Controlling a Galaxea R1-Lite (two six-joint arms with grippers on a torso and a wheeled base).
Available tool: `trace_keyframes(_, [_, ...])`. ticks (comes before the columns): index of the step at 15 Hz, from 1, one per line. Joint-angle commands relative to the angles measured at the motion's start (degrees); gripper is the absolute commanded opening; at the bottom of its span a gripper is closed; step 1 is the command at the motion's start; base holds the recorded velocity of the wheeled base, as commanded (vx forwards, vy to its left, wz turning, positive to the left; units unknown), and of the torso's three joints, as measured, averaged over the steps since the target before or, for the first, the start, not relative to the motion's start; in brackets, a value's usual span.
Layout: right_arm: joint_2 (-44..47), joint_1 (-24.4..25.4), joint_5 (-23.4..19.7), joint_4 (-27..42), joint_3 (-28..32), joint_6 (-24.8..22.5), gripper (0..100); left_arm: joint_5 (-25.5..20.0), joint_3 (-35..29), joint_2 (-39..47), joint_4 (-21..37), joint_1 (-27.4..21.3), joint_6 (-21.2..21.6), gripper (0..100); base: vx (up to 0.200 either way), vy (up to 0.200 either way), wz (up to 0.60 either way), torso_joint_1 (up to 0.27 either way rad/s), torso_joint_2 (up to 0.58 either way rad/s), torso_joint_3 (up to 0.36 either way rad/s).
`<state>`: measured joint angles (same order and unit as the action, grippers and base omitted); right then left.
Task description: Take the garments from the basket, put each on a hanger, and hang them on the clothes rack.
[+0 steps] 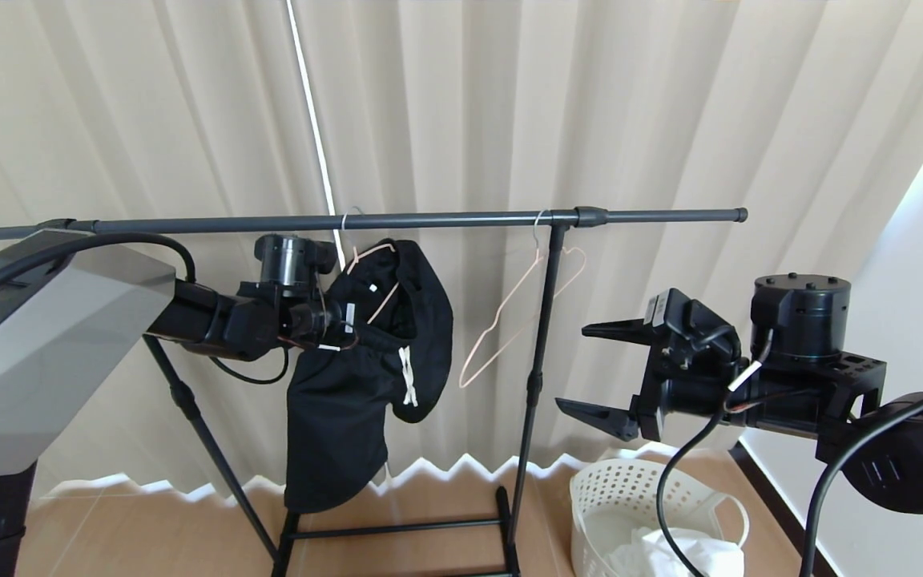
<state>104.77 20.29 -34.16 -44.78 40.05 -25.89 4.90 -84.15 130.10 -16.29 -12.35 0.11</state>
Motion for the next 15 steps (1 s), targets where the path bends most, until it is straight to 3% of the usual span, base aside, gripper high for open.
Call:
trace_keyframes(1, [0.2,0.0,0.0,0.0,0.1,0.0,100,-0.1,0.1,-0.3,0.0,0.0,-0.2,0,0.0,0.0,0.0,0.0,0.0,0.0])
trace_keyframes(2, [0.3,0.0,0.0,0.0,0.1,0.0,100,-0.1,-0.1,-0.3,0.0,0.0,-0.3,100,0.0,0.0,0.0,0.0,0.0,0.0])
trace_keyframes(6, [-0.1,0.0,0.0,0.0,-0.1,0.0,100,0.1,3.6,-4.7,0.0,0.0,-0.2,100,0.0,0.0,0.0,0.0,0.0,0.0])
trace_keyframes(8, [-0.4,0.0,-0.1,0.0,0.0,0.0,100,0.1,8.1,-10.0,0.1,0.0,-0.2,100,0.0,0.0,0.0,0.0,0.0,0.0])
trace_keyframes(10, [-4.6,0.1,-0.3,-0.7,-0.3,1.0,100,0.3,17.2,-20.5,-0.1,-0.5,0.2,100,0.0,0.0,0.0,0.0,0.0,0.0])
trace_keyframes(13, [-15.4,1.2,0.0,-0.7,-3.1,9.1,100,-0.1,27.6,-34.5,-0.1,-3.5,0.4,100,0.0,0.0,0.0,0.0,0.0,0.0])
trace_keyframes(14, [-18.9,1.1,0.6,-0.5,-2.9,13.7,100,0.3,34.1,-42.6,-0.5,-4.4,2.5,100,0.0,0.0,0.0,0.0,0.0,0.0])
trace_keyframes(15, [-19.4,1.0,3.7,-0.7,-2.6,14.6,100,0.3,38.8,-47.8,-1.4,-4.5,5.4,100,0.0,0.0,0.0,0.0,0.0,0.0])
